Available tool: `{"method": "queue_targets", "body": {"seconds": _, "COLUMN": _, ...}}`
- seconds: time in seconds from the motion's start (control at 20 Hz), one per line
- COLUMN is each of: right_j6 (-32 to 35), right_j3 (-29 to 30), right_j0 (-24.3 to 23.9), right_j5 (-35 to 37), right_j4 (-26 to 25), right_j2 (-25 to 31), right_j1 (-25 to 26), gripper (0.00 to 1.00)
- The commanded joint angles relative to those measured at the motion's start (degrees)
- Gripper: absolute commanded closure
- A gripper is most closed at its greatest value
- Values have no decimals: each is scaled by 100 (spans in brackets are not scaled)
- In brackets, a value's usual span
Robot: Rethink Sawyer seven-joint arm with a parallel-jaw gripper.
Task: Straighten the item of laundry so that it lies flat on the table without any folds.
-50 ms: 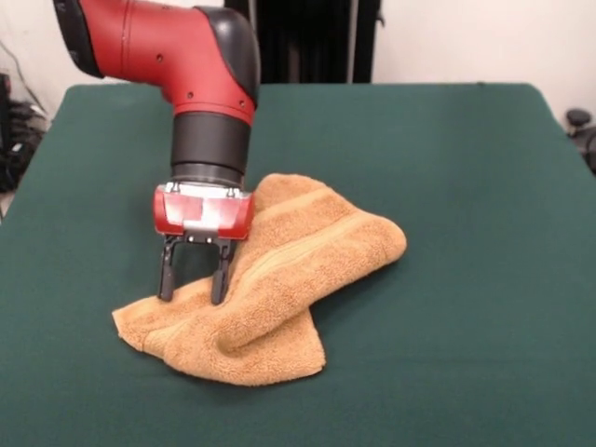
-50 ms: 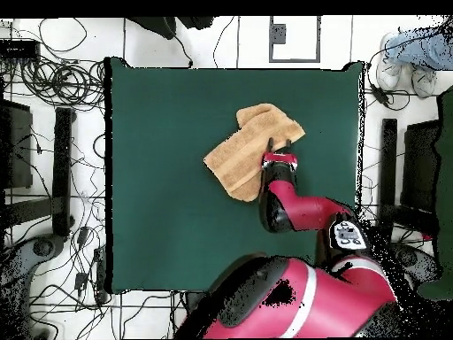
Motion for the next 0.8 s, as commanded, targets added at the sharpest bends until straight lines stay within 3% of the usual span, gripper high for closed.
{"method": "queue_targets", "body": {"seconds": 0.05, "right_j6": -321, "right_j3": -799, "right_j0": 396, "right_j5": 707, "right_j4": -88, "right_j2": -242, "right_j1": 555, "gripper": 0}}
{"method": "queue_targets", "body": {"seconds": 0.8, "right_j6": 59, "right_j3": -991, "right_j0": 671, "right_j5": 1099, "right_j4": -379, "right_j2": -525, "right_j1": 487, "gripper": 0}}
